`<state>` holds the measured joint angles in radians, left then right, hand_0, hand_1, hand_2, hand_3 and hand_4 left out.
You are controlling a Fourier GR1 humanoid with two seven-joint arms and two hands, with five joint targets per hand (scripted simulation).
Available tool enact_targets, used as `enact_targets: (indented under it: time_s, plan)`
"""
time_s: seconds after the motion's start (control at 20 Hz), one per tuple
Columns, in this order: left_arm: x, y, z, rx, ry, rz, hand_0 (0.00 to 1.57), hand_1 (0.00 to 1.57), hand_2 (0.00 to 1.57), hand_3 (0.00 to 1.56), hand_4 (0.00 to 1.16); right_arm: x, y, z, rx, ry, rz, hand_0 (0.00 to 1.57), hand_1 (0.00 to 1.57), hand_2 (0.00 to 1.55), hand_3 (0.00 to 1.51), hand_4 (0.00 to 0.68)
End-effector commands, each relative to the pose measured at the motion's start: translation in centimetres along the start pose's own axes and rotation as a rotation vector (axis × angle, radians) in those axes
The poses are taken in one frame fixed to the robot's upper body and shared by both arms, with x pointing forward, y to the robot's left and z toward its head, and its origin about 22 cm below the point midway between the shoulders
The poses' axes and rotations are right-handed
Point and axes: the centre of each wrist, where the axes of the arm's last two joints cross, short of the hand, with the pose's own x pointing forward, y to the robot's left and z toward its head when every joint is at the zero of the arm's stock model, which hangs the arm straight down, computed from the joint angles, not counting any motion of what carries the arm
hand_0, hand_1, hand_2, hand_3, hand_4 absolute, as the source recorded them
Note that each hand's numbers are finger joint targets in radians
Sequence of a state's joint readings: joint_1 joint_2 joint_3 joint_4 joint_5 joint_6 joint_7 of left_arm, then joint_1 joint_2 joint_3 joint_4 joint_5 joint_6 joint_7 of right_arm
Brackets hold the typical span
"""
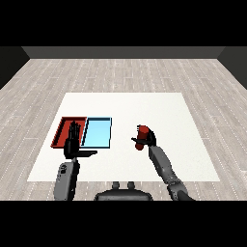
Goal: Pick the red can and put it in the red box
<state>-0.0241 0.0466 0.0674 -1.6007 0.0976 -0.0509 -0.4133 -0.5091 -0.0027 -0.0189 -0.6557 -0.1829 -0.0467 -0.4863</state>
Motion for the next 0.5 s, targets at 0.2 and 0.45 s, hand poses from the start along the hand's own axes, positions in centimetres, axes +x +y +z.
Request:
enact_targets:
  time_s: [0.2,0.45]
  plan:
    - [-1.3,-0.6,-0.1,-0.018,-0.014,0.008,0.00,0.00,0.00,0.00,0.00,-0.7,0.7,0.4,-0.025,0.008,0.063,1.46,1.46,1.45,1.40,0.587]
    - [-0.4,-1.6,-1.6,-0.014,0.001,0.004,0.00,0.00,0.00,0.00,0.00,1.8,0.4,-0.5,-0.004,-0.048,0.087,1.44,1.44,1.43,1.37,0.599]
